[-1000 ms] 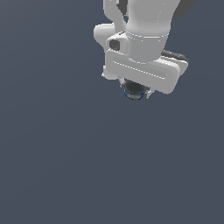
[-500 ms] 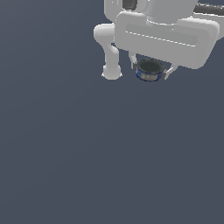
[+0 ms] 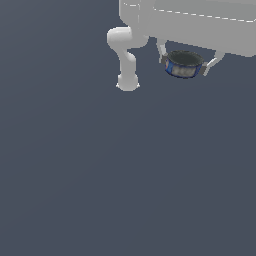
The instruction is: Pick up the object and move it to a goal position.
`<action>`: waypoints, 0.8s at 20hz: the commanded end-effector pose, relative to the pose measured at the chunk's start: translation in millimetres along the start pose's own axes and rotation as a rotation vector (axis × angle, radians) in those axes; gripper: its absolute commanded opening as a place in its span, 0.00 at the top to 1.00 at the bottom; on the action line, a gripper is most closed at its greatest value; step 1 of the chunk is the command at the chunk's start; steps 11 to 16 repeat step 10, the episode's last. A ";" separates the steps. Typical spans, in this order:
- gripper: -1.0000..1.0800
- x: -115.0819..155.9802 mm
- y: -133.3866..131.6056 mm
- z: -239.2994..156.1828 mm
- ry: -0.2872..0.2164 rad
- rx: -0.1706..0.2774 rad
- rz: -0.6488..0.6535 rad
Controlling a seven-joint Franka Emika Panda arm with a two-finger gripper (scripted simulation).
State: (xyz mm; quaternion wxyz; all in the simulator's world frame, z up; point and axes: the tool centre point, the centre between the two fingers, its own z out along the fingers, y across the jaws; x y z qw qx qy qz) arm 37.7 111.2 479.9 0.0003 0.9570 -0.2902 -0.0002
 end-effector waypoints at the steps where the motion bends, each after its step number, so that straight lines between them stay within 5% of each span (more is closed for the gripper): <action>1: 1.00 -0.1 -2.0 -6.0 0.000 0.000 0.000; 16: 1.00 0.2 -4.8 -12.1 0.000 0.000 0.000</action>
